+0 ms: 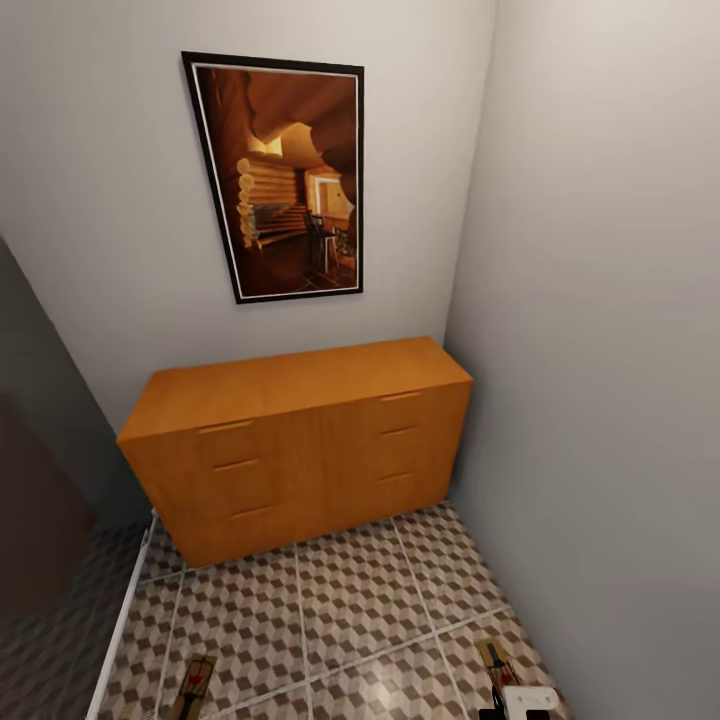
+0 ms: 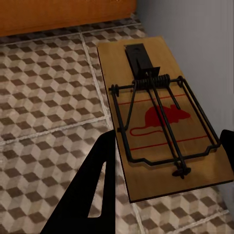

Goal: Take the four mousetraps from the cabinet in the bathroom and place them on the bathroom floor. Make sure all four end up on the same floor surface, and ensure that at least two of them are either under or directly next to the same bathroom sink.

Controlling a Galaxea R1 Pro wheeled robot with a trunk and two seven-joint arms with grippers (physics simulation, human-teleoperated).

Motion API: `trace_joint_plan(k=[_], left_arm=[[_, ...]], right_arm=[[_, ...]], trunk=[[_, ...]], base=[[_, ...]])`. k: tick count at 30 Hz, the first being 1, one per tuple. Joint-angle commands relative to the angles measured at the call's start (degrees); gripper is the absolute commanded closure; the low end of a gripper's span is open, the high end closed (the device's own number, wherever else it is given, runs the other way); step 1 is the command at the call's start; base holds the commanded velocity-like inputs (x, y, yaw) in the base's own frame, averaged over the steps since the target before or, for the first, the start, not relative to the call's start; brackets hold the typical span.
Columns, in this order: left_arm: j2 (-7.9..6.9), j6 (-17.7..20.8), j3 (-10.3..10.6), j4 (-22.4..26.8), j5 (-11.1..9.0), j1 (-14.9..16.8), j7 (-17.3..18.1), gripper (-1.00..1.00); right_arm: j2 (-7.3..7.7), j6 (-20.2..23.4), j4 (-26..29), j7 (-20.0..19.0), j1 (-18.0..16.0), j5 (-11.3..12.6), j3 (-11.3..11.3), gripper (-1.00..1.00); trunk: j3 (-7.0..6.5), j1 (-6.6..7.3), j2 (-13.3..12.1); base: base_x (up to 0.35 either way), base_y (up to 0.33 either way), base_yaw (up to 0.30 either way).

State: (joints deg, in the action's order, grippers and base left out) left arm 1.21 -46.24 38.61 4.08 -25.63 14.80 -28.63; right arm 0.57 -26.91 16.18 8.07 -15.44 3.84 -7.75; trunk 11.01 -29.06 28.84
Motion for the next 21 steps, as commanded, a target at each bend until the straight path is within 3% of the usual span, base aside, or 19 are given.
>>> trace_joint_plan(k=[1,21], left_arm=[[0.02,0.01,0.50,-0.02,-0.03,0.06,-0.63,1.00],[0.02,-0.05,0.50,0.00,0.02,0.06,-0.63,1.00]], right_arm=[[0.05,-0.16,0.00,0.36,-0.03,0.46,-0.51,1.00],[0.05,-0.08,0.00,0.37,-0.03,0.46,-0.51,1.00]], trunk=[[0.10,-0.02,0.09],[0.10,-0.02,0.09]], base=[[0.000,0.000,0.261],[0.000,0.000,0.283]])
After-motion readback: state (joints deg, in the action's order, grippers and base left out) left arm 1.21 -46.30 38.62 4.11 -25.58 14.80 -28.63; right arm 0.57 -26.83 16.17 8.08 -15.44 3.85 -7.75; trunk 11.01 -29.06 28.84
